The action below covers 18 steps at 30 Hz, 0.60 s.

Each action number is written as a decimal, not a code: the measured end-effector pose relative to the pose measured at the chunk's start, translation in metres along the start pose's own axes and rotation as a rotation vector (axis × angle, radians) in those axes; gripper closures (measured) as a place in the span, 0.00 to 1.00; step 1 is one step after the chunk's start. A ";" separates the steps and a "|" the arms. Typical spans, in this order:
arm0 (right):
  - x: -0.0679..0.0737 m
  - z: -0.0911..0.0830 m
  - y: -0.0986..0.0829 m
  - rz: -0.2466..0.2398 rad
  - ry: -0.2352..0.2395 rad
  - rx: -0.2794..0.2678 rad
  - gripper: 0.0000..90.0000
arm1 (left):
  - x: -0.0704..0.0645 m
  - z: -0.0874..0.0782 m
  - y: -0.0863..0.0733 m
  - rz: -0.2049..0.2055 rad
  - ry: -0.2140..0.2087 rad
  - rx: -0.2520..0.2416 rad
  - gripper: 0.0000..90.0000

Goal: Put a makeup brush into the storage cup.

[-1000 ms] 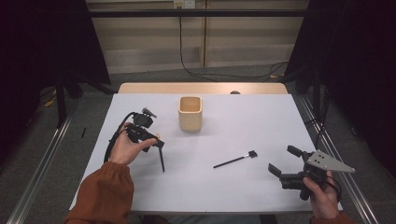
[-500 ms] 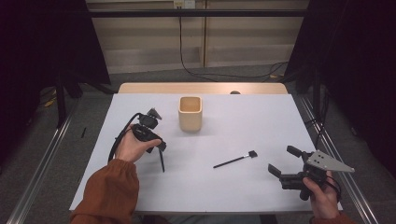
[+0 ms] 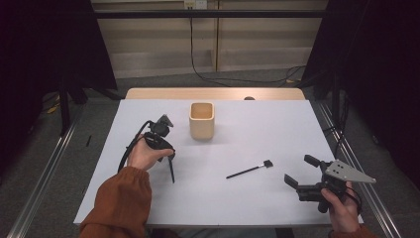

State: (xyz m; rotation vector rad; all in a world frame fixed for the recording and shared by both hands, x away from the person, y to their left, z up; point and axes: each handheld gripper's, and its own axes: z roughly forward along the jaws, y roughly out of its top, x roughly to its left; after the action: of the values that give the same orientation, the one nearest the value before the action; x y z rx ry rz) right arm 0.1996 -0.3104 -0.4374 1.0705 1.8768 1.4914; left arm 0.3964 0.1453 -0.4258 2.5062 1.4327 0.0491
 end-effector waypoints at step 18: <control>0.000 0.001 0.000 -0.005 0.001 0.003 0.00 | -0.005 0.019 -0.002 -0.048 -0.003 0.061 0.62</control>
State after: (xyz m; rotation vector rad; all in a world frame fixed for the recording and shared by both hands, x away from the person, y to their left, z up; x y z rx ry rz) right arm 0.2001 -0.3103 -0.4378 1.0655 1.8816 1.4868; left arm 0.3945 0.1382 -0.4440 2.5172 1.5140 -0.0076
